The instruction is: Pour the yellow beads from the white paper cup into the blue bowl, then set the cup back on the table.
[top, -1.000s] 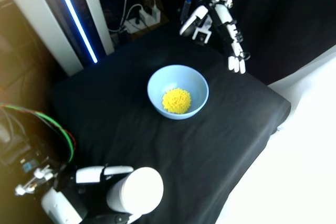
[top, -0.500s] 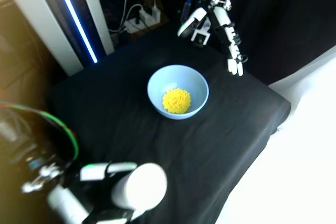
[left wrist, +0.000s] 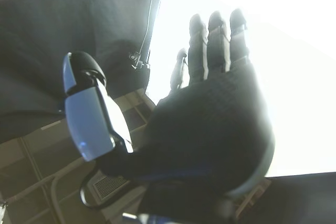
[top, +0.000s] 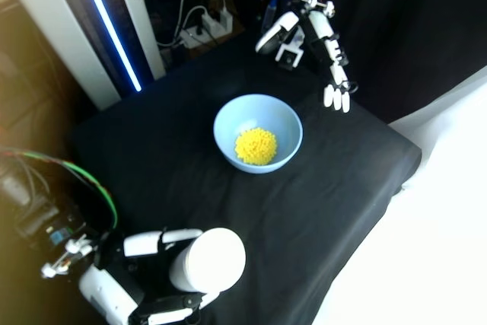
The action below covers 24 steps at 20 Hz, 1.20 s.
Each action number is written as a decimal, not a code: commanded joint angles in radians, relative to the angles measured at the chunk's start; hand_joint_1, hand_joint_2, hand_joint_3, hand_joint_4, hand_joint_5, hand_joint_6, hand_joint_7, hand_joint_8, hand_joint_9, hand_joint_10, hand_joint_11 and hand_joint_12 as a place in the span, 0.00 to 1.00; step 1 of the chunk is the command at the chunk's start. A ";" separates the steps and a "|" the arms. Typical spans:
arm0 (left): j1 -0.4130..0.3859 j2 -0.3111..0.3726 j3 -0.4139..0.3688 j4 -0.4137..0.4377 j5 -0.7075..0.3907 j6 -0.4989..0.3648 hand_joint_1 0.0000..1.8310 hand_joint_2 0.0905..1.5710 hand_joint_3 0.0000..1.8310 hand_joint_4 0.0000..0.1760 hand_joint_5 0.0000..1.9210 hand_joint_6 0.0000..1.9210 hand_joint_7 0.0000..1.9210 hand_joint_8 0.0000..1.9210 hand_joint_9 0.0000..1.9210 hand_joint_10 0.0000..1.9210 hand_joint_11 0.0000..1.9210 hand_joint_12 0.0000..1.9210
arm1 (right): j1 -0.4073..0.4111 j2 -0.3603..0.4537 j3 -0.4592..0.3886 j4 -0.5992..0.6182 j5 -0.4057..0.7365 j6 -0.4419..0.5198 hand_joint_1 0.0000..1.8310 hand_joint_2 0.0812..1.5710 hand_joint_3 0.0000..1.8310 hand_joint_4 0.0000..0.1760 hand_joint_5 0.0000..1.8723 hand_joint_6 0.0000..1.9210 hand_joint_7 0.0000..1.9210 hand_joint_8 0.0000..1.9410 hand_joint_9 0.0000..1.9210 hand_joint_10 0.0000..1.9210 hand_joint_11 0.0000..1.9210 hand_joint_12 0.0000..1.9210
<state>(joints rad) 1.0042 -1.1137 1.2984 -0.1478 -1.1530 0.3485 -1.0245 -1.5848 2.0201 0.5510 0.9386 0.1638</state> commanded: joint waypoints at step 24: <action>0.011 -0.007 0.002 -0.017 -0.128 -0.019 0.27 0.55 0.00 1.00 0.00 0.00 0.15 0.00 0.08 0.00 0.00 0.05 | -0.070 0.081 -0.129 -0.052 0.089 -0.012 0.48 0.34 0.00 1.00 0.00 0.00 0.00 0.00 0.00 0.00 0.00 0.00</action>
<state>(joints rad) 1.0199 -1.1137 1.2984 -0.1574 -1.1770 0.3389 -1.0985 -1.5120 1.8854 0.4812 0.9024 0.1452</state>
